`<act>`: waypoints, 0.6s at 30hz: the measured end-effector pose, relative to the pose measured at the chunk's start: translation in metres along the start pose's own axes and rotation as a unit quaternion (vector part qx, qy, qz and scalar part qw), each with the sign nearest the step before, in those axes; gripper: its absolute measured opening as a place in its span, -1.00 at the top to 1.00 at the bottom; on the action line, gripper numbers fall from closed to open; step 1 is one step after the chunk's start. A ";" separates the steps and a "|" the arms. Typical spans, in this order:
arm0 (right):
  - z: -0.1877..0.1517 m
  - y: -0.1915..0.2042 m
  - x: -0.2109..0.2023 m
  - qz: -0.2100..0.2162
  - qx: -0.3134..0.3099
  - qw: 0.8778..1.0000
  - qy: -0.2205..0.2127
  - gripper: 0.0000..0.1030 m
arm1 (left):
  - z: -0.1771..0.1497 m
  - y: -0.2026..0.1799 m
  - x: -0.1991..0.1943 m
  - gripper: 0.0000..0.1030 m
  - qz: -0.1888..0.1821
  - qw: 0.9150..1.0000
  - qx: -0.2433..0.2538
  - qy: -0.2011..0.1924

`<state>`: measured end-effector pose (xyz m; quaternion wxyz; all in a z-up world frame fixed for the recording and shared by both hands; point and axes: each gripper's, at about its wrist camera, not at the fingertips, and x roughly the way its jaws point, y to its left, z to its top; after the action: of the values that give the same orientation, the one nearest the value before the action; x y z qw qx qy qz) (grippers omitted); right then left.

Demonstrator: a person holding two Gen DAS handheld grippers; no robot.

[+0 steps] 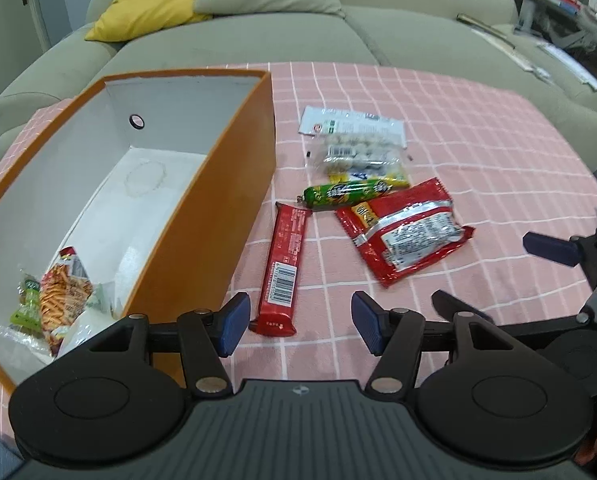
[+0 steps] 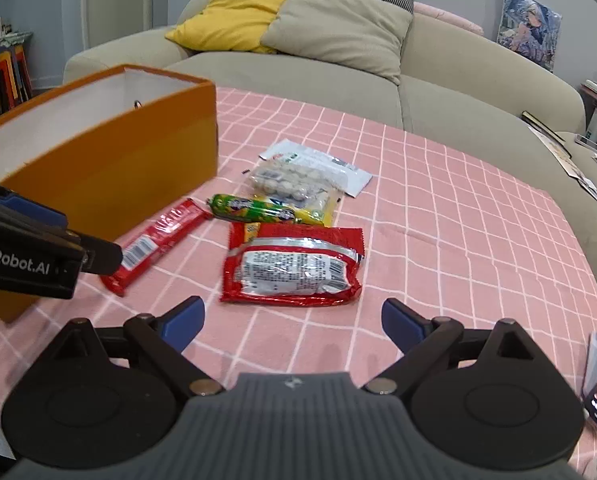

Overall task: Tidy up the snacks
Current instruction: 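Lift both tools out of the box and back over the remaining snacks, then close the left tool on the red chocolate bar while the right tool grasps the red foil packet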

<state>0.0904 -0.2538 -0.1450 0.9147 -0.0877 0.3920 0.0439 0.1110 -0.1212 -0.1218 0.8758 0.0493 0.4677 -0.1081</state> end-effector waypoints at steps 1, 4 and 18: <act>0.000 -0.002 0.006 -0.001 -0.007 1.000 0.004 -0.75 | 0.001 0.000 0.004 -0.34 0.003 1.000 0.004 0.004; 0.001 -0.007 0.021 -0.005 -0.038 0.999 0.020 -0.63 | 0.005 -0.001 0.017 -0.32 0.011 1.000 0.007 0.017; 0.009 -0.033 0.070 0.068 -0.131 0.989 0.029 -0.43 | 0.005 -0.005 0.060 -0.26 0.023 0.999 -0.010 0.043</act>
<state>0.1500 -0.2840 -0.1859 0.8787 -0.1807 0.4140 0.1544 0.1465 -0.1358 -0.1686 0.8575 0.0557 0.5050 -0.0805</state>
